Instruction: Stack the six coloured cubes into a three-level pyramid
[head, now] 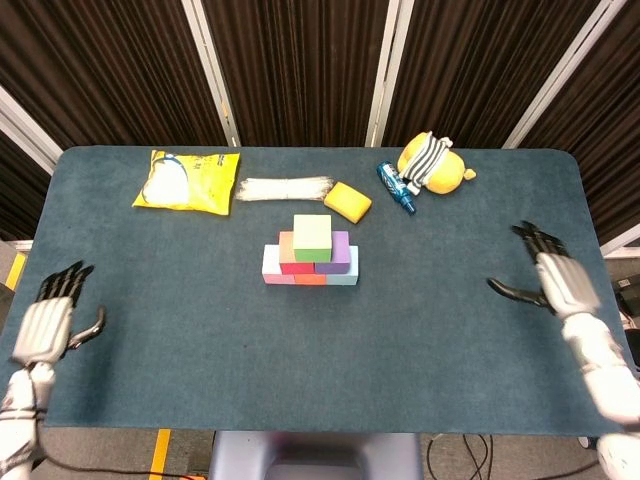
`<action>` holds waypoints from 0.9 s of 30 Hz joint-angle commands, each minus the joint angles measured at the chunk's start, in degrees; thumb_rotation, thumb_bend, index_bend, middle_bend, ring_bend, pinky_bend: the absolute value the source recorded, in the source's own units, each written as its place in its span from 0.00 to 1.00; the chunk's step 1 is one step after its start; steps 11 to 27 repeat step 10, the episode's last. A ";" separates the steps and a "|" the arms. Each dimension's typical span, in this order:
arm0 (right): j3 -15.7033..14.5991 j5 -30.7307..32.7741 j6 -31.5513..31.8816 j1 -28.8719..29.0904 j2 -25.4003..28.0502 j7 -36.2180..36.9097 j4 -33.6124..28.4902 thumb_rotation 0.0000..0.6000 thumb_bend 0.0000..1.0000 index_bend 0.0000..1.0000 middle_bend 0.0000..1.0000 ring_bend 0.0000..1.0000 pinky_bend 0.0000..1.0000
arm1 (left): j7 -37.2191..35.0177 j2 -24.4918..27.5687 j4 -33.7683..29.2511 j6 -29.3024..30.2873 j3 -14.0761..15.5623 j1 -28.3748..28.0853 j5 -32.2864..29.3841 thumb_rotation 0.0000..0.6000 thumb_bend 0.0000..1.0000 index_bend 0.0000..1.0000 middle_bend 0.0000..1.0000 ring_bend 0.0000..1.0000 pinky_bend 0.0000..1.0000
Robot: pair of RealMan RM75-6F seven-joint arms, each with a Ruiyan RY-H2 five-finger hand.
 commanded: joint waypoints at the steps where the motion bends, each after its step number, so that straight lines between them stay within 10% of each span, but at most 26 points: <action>1: -1.17 -8.94 12.75 -10.85 -3.91 -1.86 2.53 0.35 0.20 0.00 0.00 0.00 0.01 | -0.45 1.33 -1.21 5.86 3.03 5.44 4.97 0.37 0.52 0.07 0.00 0.00 0.00; 27: -2.19 -14.65 19.12 -18.95 -7.13 -5.34 2.54 0.36 0.20 0.00 0.00 0.00 0.00 | 0.08 0.30 -2.47 10.56 5.11 11.65 9.74 0.38 0.52 0.07 0.00 0.00 0.00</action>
